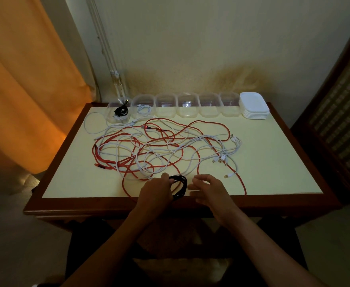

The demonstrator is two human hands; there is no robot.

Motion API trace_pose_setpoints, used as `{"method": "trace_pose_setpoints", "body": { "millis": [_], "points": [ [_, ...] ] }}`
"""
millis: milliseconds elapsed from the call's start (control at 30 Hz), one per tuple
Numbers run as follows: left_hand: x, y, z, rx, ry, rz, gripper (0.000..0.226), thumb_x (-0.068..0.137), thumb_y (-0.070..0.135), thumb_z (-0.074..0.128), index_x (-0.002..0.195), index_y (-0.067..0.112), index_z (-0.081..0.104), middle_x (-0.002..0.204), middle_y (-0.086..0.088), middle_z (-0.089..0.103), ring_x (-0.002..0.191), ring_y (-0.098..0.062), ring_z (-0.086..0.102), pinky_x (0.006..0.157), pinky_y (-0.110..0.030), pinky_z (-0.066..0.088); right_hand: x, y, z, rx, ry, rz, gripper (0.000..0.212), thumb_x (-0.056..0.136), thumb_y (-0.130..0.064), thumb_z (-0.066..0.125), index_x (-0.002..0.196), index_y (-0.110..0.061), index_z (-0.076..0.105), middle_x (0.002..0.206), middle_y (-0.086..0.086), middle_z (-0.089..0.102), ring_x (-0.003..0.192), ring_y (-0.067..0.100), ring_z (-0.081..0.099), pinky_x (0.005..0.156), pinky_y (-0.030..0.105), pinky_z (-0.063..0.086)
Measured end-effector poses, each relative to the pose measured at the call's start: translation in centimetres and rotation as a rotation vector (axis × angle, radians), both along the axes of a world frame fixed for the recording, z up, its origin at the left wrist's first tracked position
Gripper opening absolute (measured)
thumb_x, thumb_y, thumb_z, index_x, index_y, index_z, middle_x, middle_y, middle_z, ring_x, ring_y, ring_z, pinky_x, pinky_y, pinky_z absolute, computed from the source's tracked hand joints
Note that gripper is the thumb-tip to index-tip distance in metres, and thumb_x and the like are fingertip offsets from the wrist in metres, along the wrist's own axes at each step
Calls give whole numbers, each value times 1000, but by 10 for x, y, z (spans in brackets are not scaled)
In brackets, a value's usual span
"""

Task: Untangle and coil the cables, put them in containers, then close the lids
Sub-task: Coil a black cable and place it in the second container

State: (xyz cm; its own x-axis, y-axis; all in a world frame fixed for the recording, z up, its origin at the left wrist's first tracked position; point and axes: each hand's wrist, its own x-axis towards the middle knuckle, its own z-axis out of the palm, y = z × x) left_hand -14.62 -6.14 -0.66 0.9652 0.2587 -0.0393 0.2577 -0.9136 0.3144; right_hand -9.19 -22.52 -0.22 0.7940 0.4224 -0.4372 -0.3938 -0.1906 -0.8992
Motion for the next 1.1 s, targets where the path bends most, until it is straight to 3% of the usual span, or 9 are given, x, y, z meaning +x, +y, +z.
{"method": "trace_pose_setpoints", "body": {
  "millis": [200,367,500,567,633,733,867,967,1100],
  "points": [
    [-6,-2,-10,10,25,31,27,100,32,49,118,12,48,94,-1,64,71,-9,56,60,-20,44,-16,6,3,-261,-352,70,23,97,-36,58,83,-20,67,75,-3,68,64,4,65,63,18,49],
    [-6,-8,-12,22,25,13,27,101,32,47,120,13,44,86,4,56,69,-8,54,58,-19,43,-17,18,-4,-380,-441,135,15,93,-31,66,78,-29,63,77,-11,66,70,5,66,66,18,51],
    [-12,-3,-13,31,59,-4,32,99,34,52,123,15,41,99,1,64,73,-6,53,59,-17,42,-14,14,-1,-320,-343,80,17,94,-19,63,77,-20,65,73,-2,68,67,7,66,63,20,51],
    [-17,0,-14,29,51,-36,31,99,35,51,122,17,40,104,2,63,78,-6,57,61,-16,45,-10,8,5,-219,-230,111,12,93,-12,62,82,-11,66,83,4,71,82,17,69,77,30,58],
    [-21,3,-14,2,44,-93,31,100,34,51,123,17,40,110,2,61,87,-7,60,68,-17,50,-5,6,8,59,83,83,10,95,-10,57,85,-9,60,84,10,69,85,24,68,90,43,57],
    [-21,8,-12,-76,82,-185,32,100,29,51,127,15,41,121,-1,59,100,-8,59,80,-20,51,3,4,12,293,471,-60,20,99,-17,51,83,-7,55,56,5,48,54,18,51,70,39,56],
    [-23,11,-9,-154,155,-275,30,100,26,50,127,13,43,125,-4,57,105,-10,57,82,-19,47,14,-2,19,176,363,12,24,100,-19,51,88,-3,64,48,-4,29,39,8,24,40,21,27],
    [-23,10,-9,-116,169,-308,29,101,28,48,125,14,43,119,-4,58,92,-7,53,74,-19,43,19,-5,21,137,263,37,24,100,-16,53,91,1,66,51,-2,28,41,8,22,38,21,18],
    [-16,7,-4,-80,198,-320,34,101,27,49,128,10,38,116,-7,61,96,-16,61,80,-31,54,19,-4,19,171,187,-19,26,101,-16,51,91,2,67,50,-2,30,41,8,24,40,22,18]
  ]
}}
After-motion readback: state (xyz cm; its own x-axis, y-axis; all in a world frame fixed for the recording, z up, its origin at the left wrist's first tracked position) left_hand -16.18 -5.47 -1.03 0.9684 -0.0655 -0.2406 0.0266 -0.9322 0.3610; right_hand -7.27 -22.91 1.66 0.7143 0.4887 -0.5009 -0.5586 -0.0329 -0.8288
